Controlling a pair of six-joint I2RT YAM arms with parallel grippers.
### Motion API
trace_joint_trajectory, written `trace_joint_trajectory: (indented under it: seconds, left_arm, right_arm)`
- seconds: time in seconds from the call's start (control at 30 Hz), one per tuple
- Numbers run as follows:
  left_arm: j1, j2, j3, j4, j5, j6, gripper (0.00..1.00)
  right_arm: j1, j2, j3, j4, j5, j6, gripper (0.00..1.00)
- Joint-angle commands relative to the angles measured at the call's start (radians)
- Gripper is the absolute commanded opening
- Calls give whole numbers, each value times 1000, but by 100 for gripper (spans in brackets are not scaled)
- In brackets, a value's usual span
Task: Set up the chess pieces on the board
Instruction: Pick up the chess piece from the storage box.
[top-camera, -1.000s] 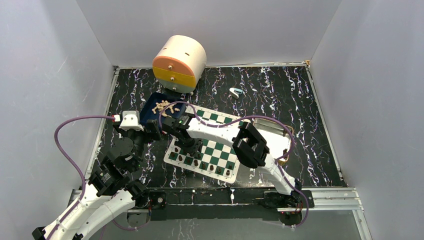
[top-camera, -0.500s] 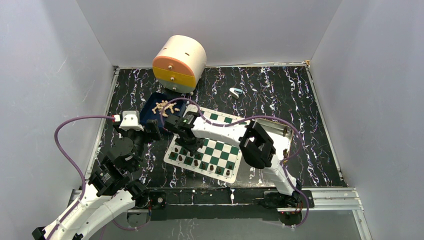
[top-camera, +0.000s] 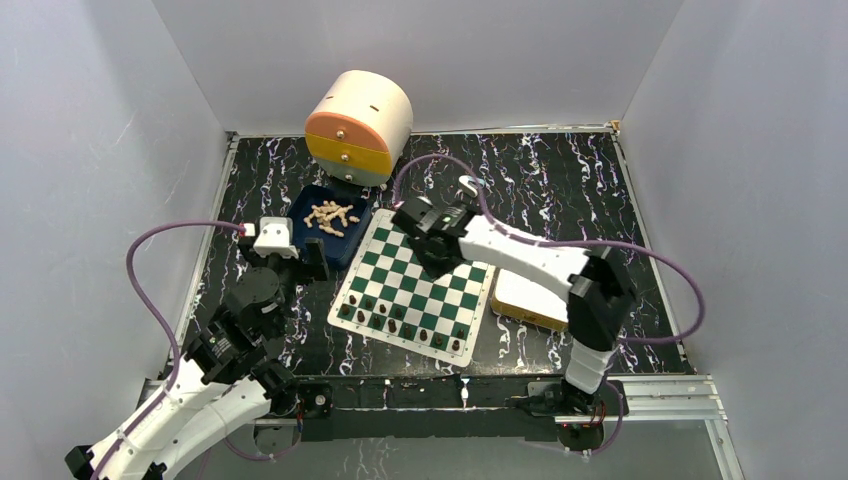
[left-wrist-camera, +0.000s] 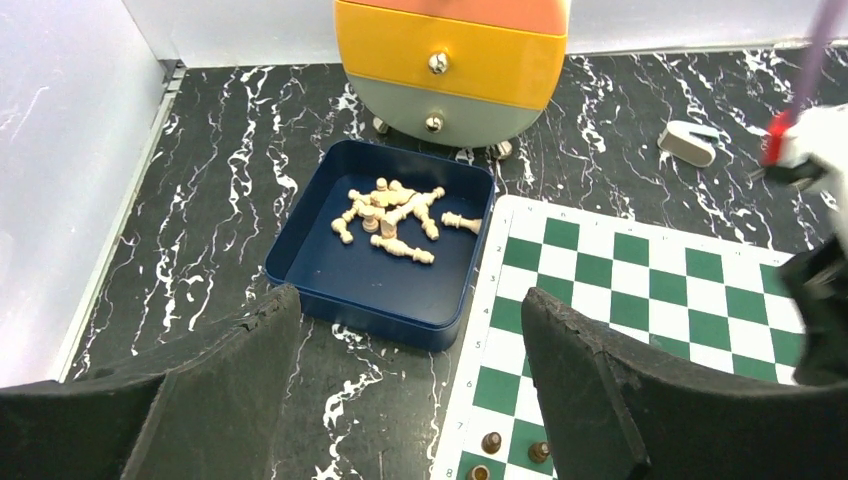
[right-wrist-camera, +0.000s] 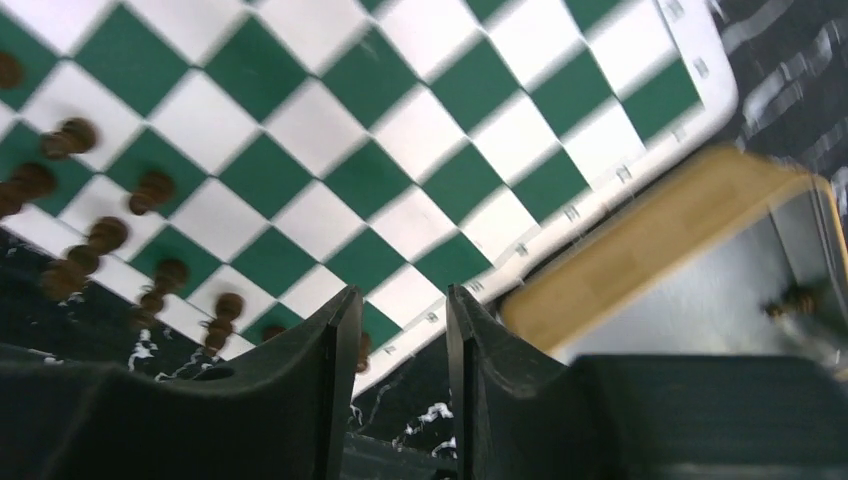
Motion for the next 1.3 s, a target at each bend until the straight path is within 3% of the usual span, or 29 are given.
trace_joint_trajectory:
  seconds: [0.0,0.07,0.17,0.27,0.47,0.6,0.83,1.1,1.27]
  left_arm:
    - [-4,35,0,35,32,5,79]
    - [-4,50,0,37,55,5,79]
    - [-4,61,2,36,77,7,79]
    - [-4,63,-1,38,89,6,79]
    - [-4,67,-1,44,106,3,79]
    - [-4,73,-2,49,134,-2,79]
    - [-4,60,-2,50,145,-7,79]
    - [-4,49,-4,53,161,-11,79]
    - [-4,39,-4,47,153,-11,79]
  right_arm:
    - [-74,-182,-143,35,142,152,42]
    - [-125,-275,-236,86,137,176,43]
    - [-216,-406,-359,171,144,198,53]
    - [-306,-498,-434,182,190,206,54]
    - [-493,-613,-518,249,235,116,52]
    - [-630,-664,-591,343,176,101,45]
    - [-755,-617,-682,487,155,62,40]
    - [-784,-563,-786,622,196,93,37]
    - [-788,-549,-731,550,122,89,37]
